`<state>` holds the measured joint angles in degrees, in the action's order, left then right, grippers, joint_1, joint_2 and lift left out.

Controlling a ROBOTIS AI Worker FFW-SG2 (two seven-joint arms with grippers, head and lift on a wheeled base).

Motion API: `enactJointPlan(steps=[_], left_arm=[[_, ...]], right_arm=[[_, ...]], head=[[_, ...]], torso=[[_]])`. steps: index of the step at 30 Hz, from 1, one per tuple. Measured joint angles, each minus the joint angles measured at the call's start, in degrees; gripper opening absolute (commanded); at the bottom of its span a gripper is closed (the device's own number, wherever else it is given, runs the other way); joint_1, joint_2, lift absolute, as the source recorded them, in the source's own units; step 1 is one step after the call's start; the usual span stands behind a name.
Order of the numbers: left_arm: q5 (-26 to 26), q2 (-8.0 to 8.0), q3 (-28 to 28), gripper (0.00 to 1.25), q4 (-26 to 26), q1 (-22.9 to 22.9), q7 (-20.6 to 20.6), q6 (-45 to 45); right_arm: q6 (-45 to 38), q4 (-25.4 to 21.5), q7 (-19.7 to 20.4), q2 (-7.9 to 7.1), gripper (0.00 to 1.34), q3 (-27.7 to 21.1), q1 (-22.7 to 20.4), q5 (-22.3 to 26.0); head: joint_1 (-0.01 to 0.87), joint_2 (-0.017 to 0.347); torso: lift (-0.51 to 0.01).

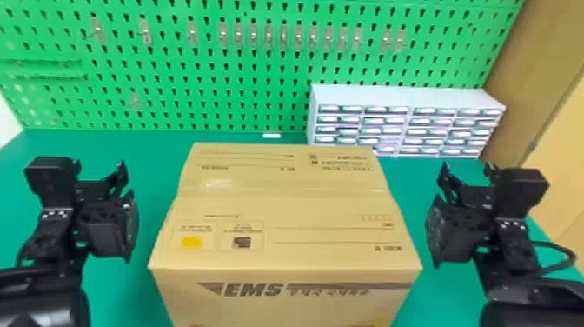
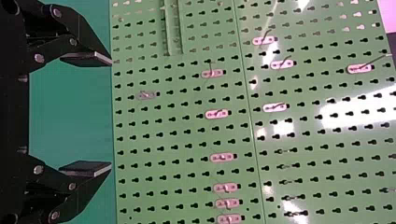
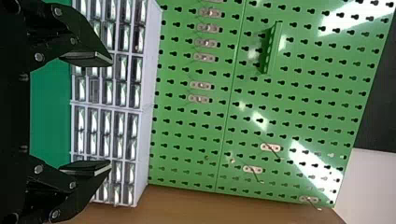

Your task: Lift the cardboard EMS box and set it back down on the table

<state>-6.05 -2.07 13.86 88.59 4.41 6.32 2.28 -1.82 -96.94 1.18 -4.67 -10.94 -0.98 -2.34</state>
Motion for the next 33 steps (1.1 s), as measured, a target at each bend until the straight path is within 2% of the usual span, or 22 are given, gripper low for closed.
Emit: enactJointPlan(steps=[18, 33], left_arm=[[0.2, -0.02, 0.4, 0.79, 0.0, 0.0, 0.0, 0.0], [0.3, 0.01, 0.4, 0.79, 0.0, 0.1, 0.0, 0.0]], right_arm=[[0.0, 0.0, 0.0, 0.19, 0.86, -0.3, -0.3, 0.0], [1.8, 0.0, 0.0, 0.49, 0.86, -0.6, -0.3, 0.0]], head=[[0.678, -0.014], [0.678, -0.014]], torso=[[0.008], [-0.029]])
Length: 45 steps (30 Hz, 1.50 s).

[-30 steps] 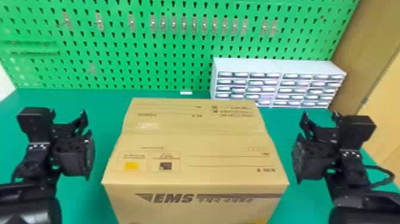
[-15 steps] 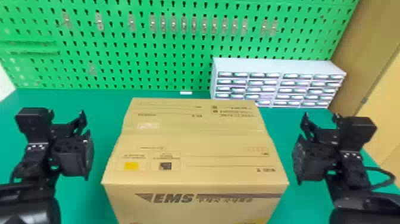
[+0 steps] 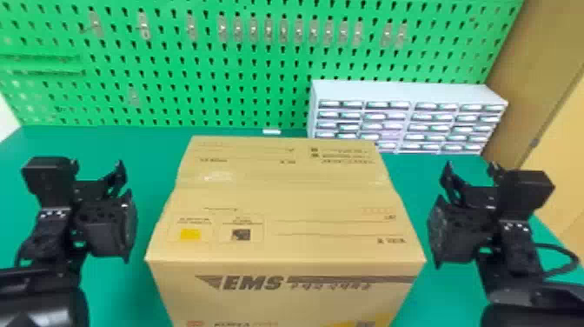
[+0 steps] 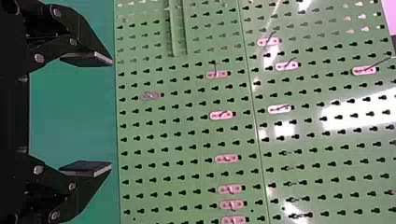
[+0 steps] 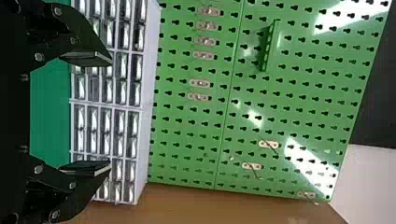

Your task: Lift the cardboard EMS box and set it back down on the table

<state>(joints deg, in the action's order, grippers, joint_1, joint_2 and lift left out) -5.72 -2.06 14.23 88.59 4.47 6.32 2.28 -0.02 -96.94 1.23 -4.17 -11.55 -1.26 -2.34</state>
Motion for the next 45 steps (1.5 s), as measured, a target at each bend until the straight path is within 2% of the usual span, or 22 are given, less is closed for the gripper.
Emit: enactJointPlan(steps=[45], left_arm=[[0.4, 0.02, -0.4, 0.79, 0.0, -0.1, 0.0, 0.0]], right_arm=[[-0.6, 0.0, 0.0, 0.07, 0.86, -0.1, -0.1, -0.4]], head=[[0.678, -0.014]], torso=[[-0.105]])
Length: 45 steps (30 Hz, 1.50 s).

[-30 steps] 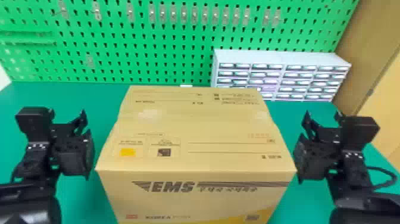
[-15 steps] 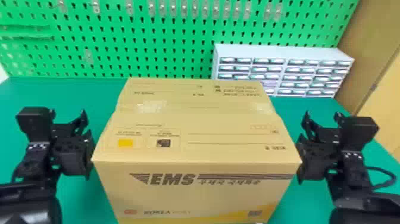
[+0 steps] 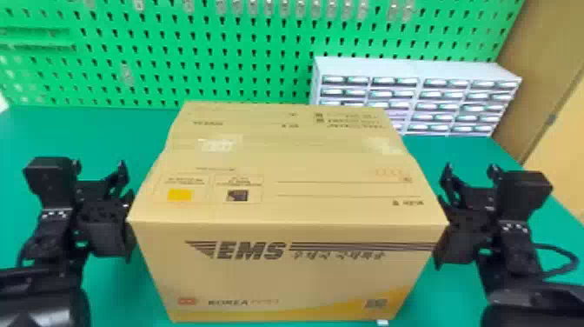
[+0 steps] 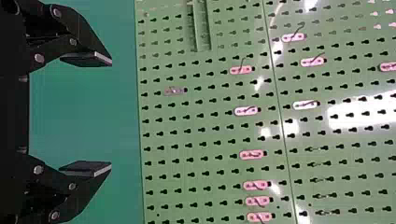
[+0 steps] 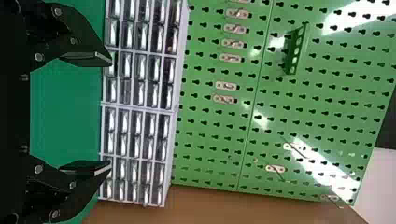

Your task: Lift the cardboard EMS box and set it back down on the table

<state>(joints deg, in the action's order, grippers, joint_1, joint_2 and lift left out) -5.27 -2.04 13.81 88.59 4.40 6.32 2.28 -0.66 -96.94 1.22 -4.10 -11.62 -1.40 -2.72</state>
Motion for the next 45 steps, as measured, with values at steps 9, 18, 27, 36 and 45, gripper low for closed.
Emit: enactJointPlan(steps=[9, 18, 27, 36, 45], left_arm=[[0.0, 0.0, 0.0, 0.79, 0.0, 0.0, 0.0, 0.0], [-0.2, -0.02, -0.1, 0.79, 0.0, 0.1, 0.0, 0.4], [-0.1, -0.05, 0.2, 0.79, 0.0, 0.2, 0.0, 0.5], [0.3, -0.07, -1.0, 0.79, -1.1, 1.5, 0.1, 0.9], [1.2, -0.07, -3.9, 0.79, -3.2, 3.2, 0.7, 0.9]], right_arm=[[0.1, 0.0, 0.0, -0.11, 0.86, 0.2, 0.0, 0.3], [0.1, 0.1, 0.0, -0.22, 0.86, -0.3, -0.1, -0.1], [0.1, 0.6, 0.0, -0.86, 0.86, -0.4, 0.2, 0.2], [0.7, 3.4, 0.0, -2.38, 0.86, 1.6, 2.8, 1.0], [1.8, 7.1, -0.1, -3.52, 0.86, 5.0, 6.2, 1.8]], head=[[0.678, -0.014], [0.678, -0.014], [0.678, -0.014], [0.678, -0.014], [0.678, -0.014]], torso=[[-0.105], [-0.105], [-0.105], [-0.105], [-0.105]])
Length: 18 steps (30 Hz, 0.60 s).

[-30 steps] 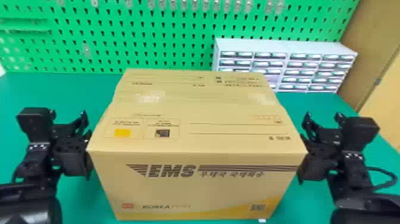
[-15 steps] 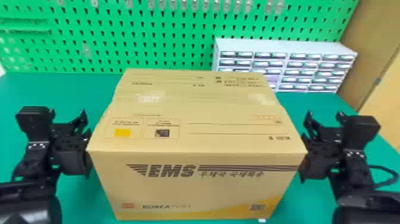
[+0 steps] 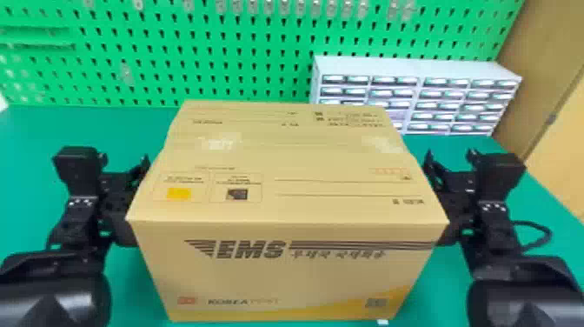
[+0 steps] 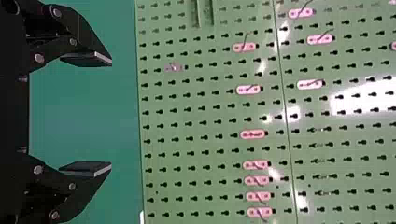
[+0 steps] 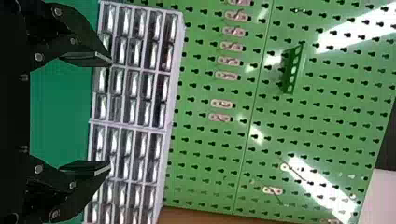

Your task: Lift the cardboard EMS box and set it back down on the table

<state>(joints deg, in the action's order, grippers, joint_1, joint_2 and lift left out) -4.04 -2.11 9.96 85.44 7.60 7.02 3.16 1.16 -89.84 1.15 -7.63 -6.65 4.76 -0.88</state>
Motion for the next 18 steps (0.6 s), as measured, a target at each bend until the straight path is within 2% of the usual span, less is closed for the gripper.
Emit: enactJointPlan(steps=[10, 18], left_arm=[[2.1, 0.0, -3.6, 0.79, -1.3, 0.3, 0.6, 0.0], [2.9, -0.03, -4.9, 0.79, -1.6, 0.4, 0.9, 0.0]], right_arm=[[1.0, 2.4, 0.0, -0.01, 0.86, 4.3, 2.2, 0.7], [1.0, 3.1, 0.0, 0.05, 0.86, 5.8, 2.4, 0.9]], head=[[0.678, -0.014], [0.678, -0.014]], torso=[[-0.105], [-0.105]])
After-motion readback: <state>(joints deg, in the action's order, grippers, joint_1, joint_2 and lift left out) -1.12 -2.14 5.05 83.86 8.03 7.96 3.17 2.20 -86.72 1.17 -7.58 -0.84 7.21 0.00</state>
